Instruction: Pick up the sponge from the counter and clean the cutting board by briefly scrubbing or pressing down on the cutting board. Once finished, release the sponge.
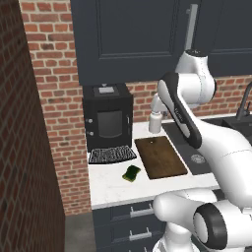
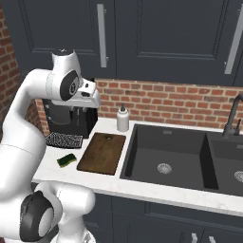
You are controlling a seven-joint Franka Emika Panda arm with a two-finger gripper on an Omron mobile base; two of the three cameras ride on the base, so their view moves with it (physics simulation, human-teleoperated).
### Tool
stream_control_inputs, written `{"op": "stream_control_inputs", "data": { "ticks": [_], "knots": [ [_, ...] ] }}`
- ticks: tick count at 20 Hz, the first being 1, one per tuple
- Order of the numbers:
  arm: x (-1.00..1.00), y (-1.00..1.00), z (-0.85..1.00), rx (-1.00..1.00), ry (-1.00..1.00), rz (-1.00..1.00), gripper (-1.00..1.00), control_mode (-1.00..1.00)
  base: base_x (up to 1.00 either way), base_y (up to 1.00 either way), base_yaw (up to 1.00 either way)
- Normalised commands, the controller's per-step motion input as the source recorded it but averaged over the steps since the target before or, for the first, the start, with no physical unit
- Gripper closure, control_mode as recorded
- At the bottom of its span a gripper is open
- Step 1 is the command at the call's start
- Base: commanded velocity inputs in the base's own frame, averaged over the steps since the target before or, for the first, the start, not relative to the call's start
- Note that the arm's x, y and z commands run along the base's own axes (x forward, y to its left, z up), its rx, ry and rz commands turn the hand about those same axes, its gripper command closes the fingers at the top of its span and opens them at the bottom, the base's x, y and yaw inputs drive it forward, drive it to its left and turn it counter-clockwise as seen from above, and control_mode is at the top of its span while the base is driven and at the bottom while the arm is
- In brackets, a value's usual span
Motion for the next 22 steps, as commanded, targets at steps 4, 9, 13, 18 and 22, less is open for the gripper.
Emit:
{"op": "stream_control_inputs", "data": {
  "ticks": [4, 9, 13, 18, 22],
  "knots": [
    [-0.02, 0.05, 0.00, 0.00, 0.00, 0.00, -1.00, -1.00, 0.00, 0.00, 0.00],
    [-0.09, 0.49, -0.24, 0.00, -0.02, -0.05, -1.00, -1.00, 0.00, 0.00, 0.00],
    [-0.02, 0.89, -0.43, 0.00, -0.02, -0.14, -1.00, -1.00, 0.00, 0.00, 0.00],
    [-0.04, 0.74, -0.41, 0.00, -0.01, -0.09, -1.00, -1.00, 0.00, 0.00, 0.00],
    [0.01, 0.60, -0.25, 0.00, 0.00, 0.00, -1.00, -1.00, 0.00, 0.00, 0.00]
  ]
}}
